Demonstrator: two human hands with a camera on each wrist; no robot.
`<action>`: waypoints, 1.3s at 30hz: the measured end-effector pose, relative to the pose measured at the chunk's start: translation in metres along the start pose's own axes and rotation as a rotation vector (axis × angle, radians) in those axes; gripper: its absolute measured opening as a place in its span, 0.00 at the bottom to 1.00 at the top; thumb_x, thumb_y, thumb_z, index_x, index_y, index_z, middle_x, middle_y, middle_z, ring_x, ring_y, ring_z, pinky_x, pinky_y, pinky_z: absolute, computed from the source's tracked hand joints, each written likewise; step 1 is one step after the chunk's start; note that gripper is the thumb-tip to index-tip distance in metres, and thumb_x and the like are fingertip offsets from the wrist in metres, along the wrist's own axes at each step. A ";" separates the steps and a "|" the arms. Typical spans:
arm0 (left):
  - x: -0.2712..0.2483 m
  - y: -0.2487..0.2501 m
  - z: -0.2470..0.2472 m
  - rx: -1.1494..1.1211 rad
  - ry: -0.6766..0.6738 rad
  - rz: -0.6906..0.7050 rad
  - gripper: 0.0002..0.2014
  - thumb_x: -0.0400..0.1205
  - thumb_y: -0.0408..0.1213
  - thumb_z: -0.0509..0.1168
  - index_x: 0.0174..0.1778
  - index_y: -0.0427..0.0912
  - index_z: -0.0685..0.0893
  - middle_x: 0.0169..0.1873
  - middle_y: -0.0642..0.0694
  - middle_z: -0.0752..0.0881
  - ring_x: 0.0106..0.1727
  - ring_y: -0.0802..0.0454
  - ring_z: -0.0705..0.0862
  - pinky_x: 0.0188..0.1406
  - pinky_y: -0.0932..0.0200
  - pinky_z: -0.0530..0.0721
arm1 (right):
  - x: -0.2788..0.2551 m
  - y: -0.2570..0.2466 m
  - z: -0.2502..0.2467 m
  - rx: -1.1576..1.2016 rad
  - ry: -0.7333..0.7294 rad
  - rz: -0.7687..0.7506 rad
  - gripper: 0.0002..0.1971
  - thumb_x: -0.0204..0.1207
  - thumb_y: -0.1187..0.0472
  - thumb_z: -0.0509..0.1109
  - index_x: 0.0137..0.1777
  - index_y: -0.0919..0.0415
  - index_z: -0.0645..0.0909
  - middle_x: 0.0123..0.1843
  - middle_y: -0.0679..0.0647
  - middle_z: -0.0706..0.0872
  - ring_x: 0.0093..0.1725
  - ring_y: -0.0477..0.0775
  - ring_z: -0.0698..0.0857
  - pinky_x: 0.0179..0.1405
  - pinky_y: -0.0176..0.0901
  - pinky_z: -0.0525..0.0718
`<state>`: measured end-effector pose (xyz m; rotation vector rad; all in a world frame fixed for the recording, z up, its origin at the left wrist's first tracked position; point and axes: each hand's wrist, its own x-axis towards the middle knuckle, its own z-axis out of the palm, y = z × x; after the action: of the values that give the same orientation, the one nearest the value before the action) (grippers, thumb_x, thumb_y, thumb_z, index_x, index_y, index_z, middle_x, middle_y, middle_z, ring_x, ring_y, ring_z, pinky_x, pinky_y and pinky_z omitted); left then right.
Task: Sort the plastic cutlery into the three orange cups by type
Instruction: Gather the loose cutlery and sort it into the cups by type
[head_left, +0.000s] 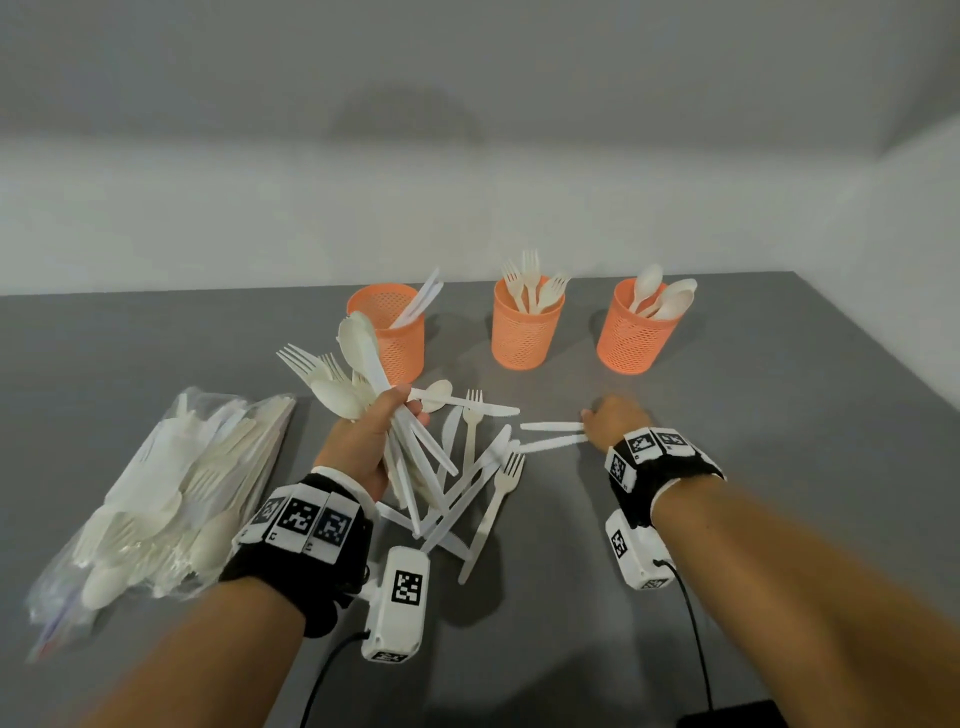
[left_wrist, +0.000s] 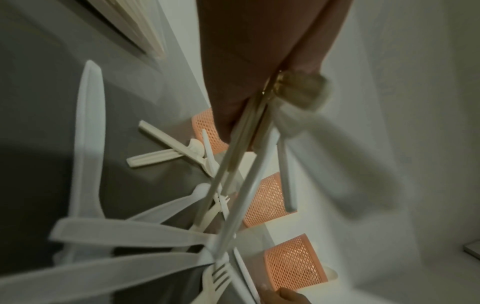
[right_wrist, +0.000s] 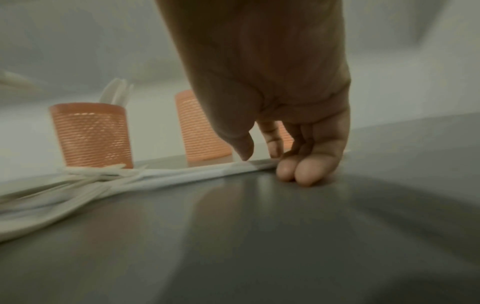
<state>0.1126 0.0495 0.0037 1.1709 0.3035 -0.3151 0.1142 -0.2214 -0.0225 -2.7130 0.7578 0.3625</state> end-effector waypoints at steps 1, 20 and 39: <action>-0.001 -0.001 0.003 -0.016 -0.004 -0.004 0.09 0.78 0.41 0.68 0.36 0.41 0.82 0.28 0.49 0.86 0.32 0.57 0.88 0.34 0.61 0.86 | -0.003 0.004 -0.004 -0.015 0.001 0.028 0.19 0.83 0.55 0.56 0.61 0.68 0.81 0.64 0.64 0.83 0.64 0.64 0.81 0.59 0.49 0.78; -0.024 0.003 0.007 -0.052 -0.092 -0.024 0.08 0.79 0.39 0.68 0.38 0.37 0.82 0.33 0.45 0.85 0.32 0.56 0.88 0.30 0.63 0.88 | -0.046 -0.001 0.005 -0.082 -0.108 0.137 0.22 0.84 0.52 0.52 0.63 0.68 0.79 0.64 0.63 0.82 0.66 0.64 0.79 0.69 0.55 0.76; -0.028 0.013 -0.033 -0.003 -0.074 0.064 0.22 0.80 0.36 0.65 0.17 0.45 0.83 0.19 0.50 0.82 0.24 0.55 0.83 0.35 0.58 0.84 | -0.087 -0.079 0.023 0.247 -0.139 -0.340 0.05 0.77 0.66 0.60 0.45 0.65 0.77 0.44 0.62 0.80 0.45 0.58 0.79 0.35 0.41 0.74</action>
<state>0.0893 0.0870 0.0137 1.1609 0.2015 -0.3013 0.0813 -0.1089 0.0011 -2.4899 0.2739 0.3470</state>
